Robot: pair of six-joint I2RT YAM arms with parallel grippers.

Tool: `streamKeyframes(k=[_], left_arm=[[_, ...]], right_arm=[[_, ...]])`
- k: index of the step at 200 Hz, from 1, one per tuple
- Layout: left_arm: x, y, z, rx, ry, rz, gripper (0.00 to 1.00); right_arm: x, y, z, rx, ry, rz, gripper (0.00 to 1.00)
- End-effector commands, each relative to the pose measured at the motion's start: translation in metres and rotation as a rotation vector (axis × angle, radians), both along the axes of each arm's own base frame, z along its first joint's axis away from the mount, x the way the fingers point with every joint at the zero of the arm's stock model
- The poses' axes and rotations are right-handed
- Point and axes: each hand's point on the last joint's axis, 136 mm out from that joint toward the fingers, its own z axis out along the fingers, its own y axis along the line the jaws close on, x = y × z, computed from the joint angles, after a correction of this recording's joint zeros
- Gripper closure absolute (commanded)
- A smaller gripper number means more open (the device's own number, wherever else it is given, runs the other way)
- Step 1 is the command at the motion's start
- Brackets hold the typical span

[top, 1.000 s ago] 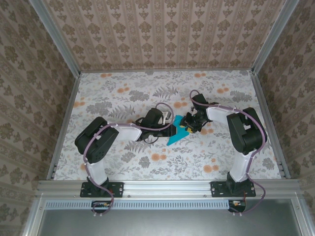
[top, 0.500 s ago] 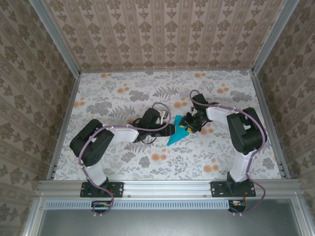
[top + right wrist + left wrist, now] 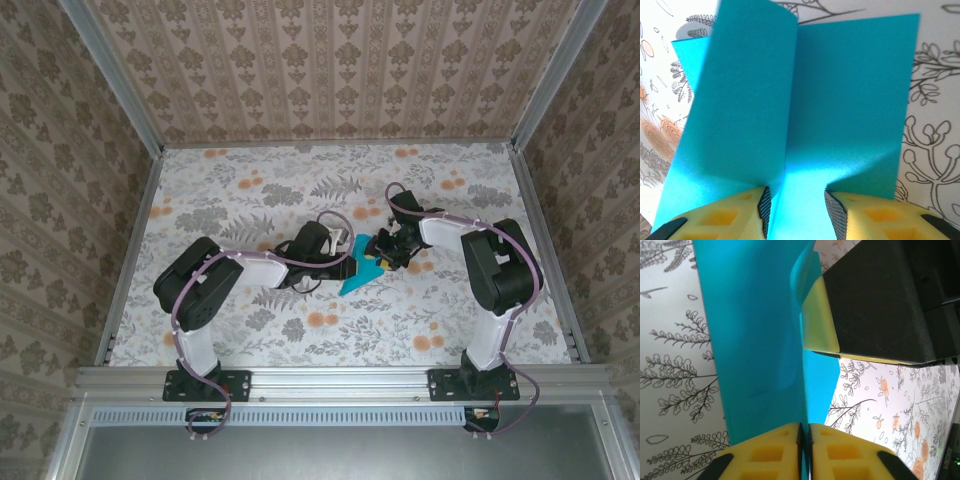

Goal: Fold a paper plane with a square sheet of paper (pick it up from the middle)
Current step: Fourth fold the wing at the center of the table.

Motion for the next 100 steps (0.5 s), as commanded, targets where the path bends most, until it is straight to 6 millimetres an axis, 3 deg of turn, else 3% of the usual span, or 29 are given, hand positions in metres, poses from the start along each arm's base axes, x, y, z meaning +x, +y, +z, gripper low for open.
streamKeyframes(k=[1,47,69,100], left_arm=[[0.006,-0.007,0.009,-0.027,-0.053,-0.035,0.91],[0.007,-0.007,0.011,-0.028,-0.072,-0.066,1.00],[0.006,-0.006,0.008,-0.026,-0.054,-0.069,1.00],[0.004,-0.009,0.005,-0.054,-0.021,-0.078,1.00]], right_arm=[[-0.046,-0.045,-0.056,-0.227,0.157,0.015,0.56],[-0.016,-0.016,0.000,-0.021,-0.070,0.129,0.54],[-0.015,-0.007,0.024,0.054,-0.148,0.170,0.51],[-0.016,0.002,0.041,0.131,-0.228,0.210,0.45]])
